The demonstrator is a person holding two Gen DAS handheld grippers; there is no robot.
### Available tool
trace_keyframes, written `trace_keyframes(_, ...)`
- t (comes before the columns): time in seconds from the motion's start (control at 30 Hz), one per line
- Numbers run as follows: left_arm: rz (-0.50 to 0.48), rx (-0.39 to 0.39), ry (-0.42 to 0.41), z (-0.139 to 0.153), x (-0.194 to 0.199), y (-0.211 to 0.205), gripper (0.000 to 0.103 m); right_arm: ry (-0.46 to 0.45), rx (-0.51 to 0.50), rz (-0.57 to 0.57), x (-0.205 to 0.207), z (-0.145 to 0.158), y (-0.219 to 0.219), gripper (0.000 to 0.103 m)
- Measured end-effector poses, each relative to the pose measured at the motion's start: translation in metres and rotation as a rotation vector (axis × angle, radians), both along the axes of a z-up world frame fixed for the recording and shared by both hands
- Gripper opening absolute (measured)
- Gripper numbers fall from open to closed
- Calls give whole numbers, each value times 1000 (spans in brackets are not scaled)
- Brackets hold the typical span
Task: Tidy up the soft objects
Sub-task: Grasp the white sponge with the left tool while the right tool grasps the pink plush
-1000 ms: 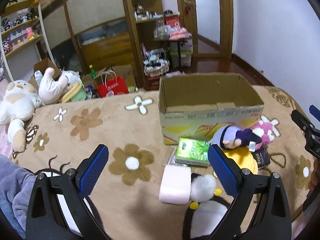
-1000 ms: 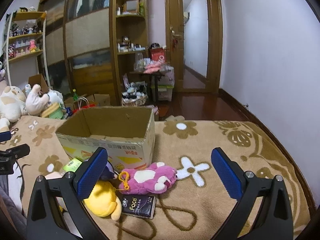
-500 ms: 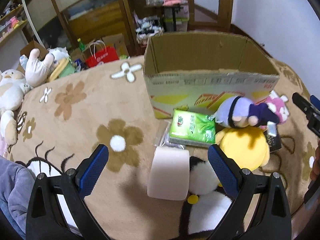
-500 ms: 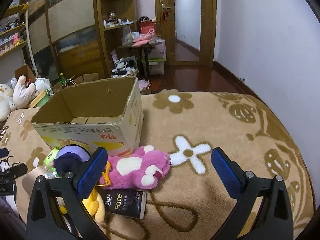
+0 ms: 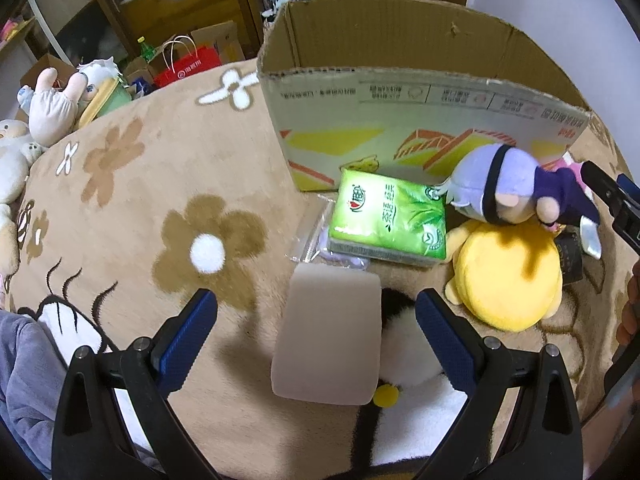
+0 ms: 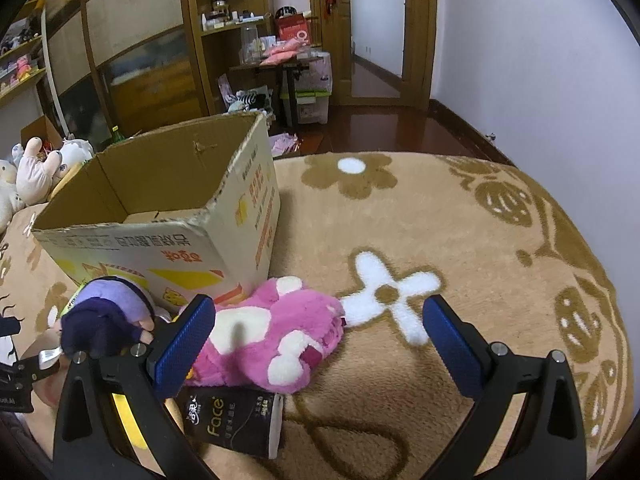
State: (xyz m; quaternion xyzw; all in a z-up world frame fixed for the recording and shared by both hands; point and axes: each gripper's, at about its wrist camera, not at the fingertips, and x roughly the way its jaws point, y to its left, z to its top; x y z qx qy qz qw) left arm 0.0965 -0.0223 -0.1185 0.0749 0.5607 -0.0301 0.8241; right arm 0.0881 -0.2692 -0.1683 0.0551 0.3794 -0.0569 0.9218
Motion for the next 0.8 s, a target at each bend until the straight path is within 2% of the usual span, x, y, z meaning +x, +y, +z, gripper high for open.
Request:
trace_keyframes(0.07, 3, -6, 15, -3, 1, 1, 98, 9, 4, -1, 4, -3, 0, 103)
trace_keyframes(0.13, 4, -14, 36, -7, 2, 2, 88, 20, 4, -2, 7, -7, 1, 103)
trace_keyframes(0.2, 4, -18, 63, -12, 4, 4, 84, 29, 13, -1, 10, -10, 1, 103)
trace_keyframes(0.27, 4, -31, 81, -15, 4, 5, 73, 42, 27, 0, 14, -14, 1, 102)
trace_keyframes(0.33, 1, -57, 101, -18, 5, 5, 57, 62, 44, 0, 17, -19, 2, 97)
trace_keyframes(0.37, 5, -67, 108, -19, 5, 6, 54, 75, 59, 1, 20, -23, 2, 96)
trace_keyframes(0.6, 20, -94, 113, -20, 8, 13, 44, 106, 95, 12, 30, -38, 1, 94)
trace_keyframes(0.67, 21, -94, 108, -21, 9, 13, 44, 115, 134, 31, 33, -42, 0, 85)
trace_keyframes(0.73, 26, -99, 105, -21, 9, 14, 43, 112, 147, 57, 34, -42, 3, 69)
trace_keyframes(0.8, 34, -105, 101, -20, 7, 14, 43, 111, 122, 65, 33, -40, 8, 68)
